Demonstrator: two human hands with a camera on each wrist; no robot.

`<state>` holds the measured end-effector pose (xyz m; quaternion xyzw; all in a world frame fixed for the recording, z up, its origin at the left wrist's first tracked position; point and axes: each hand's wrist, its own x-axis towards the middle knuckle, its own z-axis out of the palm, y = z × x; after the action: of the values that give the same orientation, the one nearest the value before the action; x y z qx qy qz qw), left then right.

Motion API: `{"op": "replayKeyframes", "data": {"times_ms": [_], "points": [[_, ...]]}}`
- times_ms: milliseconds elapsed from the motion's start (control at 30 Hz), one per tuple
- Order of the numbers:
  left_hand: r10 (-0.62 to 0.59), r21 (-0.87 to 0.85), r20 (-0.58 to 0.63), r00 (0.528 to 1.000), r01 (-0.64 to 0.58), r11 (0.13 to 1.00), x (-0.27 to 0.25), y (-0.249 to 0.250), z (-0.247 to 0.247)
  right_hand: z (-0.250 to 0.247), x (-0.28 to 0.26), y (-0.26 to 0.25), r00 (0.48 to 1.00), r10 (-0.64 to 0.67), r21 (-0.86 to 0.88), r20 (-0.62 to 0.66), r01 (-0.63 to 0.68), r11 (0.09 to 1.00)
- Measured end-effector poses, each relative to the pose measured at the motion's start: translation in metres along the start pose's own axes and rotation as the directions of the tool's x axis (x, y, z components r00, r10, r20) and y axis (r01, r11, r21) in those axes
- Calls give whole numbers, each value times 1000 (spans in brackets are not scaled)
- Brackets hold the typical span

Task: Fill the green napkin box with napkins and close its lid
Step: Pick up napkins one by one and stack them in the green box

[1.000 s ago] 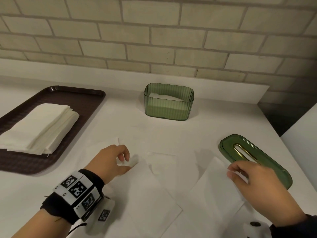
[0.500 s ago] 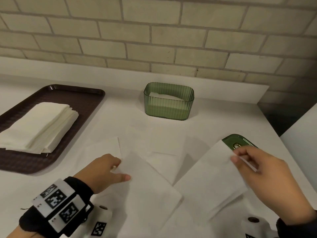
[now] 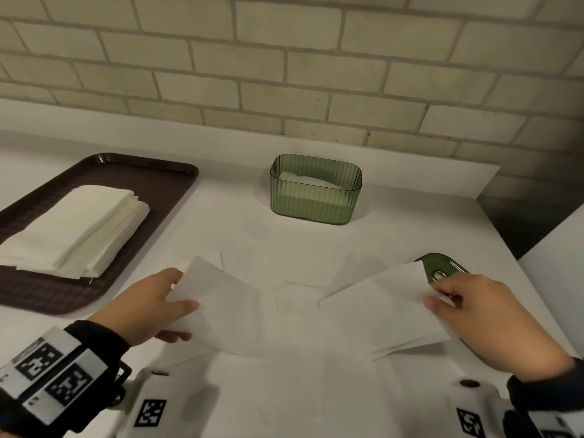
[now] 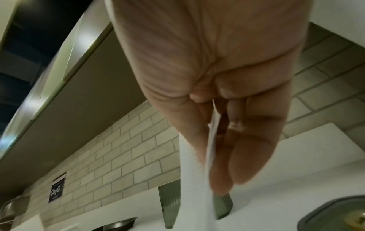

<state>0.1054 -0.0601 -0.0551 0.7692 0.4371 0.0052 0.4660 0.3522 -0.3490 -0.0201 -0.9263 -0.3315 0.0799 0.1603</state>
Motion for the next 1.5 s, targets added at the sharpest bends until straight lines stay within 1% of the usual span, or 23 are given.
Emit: {"op": "replayKeyframes", "data": {"times_ms": [100,167,233,333,433,467,567,667,733,833,900,967,1000,1033,1100,1200,1300,1367,1433,1467,1500], "points": [[24,-25,25,999,-23,999,2,0,-7,-10,8,0,1000,-21,10,4,21,1000],[25,-80,36,999,-22,997,4,2,-16,-22,14,-2,1000,-30,101,1,30,994],[21,-152,33,999,-16,988,9,6,-26,-36,22,-2,1000,-18,236,-10,20,972],[14,-295,-27,1000,-21,955,18,14,-36,-52,35,-6,1000,16,415,-14,-9,910],[23,-377,-95,995,-58,924,27,25,-39,-64,51,-16,998,51,551,-45,-18,835],[32,-393,-106,994,-71,917,30,29,-39,-66,58,-20,997,62,606,-39,-26,795],[92,-344,-141,986,-136,929,41,45,-34,-67,86,-31,992,121,759,17,-92,645],[167,-217,-204,965,-211,953,53,63,-28,-62,122,-42,988,153,829,-35,-57,557],[198,-130,-217,956,-229,965,63,70,-28,-58,145,-55,981,186,862,-46,-55,504],[261,-37,-207,943,-274,961,73,78,-30,-49,179,-74,971,237,907,26,-122,402],[344,71,-206,916,-337,939,77,83,-33,-44,200,-85,966,242,922,88,-171,348],[413,161,-210,886,-385,909,78,88,-40,-35,220,-91,959,240,900,152,-235,367],[431,171,-207,878,-402,900,79,90,-44,-30,230,-91,955,244,877,170,-260,405],[439,173,-203,875,-410,896,81,91,-49,-24,238,-91,955,241,840,171,-270,472],[446,174,-183,876,-417,892,83,95,-56,-13,251,-92,965,205,770,163,-255,585],[450,138,-189,873,-430,892,89,99,-63,1,264,-91,965,191,705,179,-262,659],[385,-5,-195,902,-393,919,102,101,-69,12,273,-89,963,182,544,199,-263,797],[309,-142,-183,933,-336,931,116,101,-71,15,273,-92,951,166,475,260,-276,835],[232,-279,-179,956,-275,920,132,103,-69,14,270,-100,938,173,375,301,-284,883],[204,-345,-177,963,-255,903,139,106,-66,13,268,-104,940,181,250,291,-257,933],[182,-408,-167,969,-236,882,146,111,-61,11,266,-107,948,177,88,265,-207,974]]}}
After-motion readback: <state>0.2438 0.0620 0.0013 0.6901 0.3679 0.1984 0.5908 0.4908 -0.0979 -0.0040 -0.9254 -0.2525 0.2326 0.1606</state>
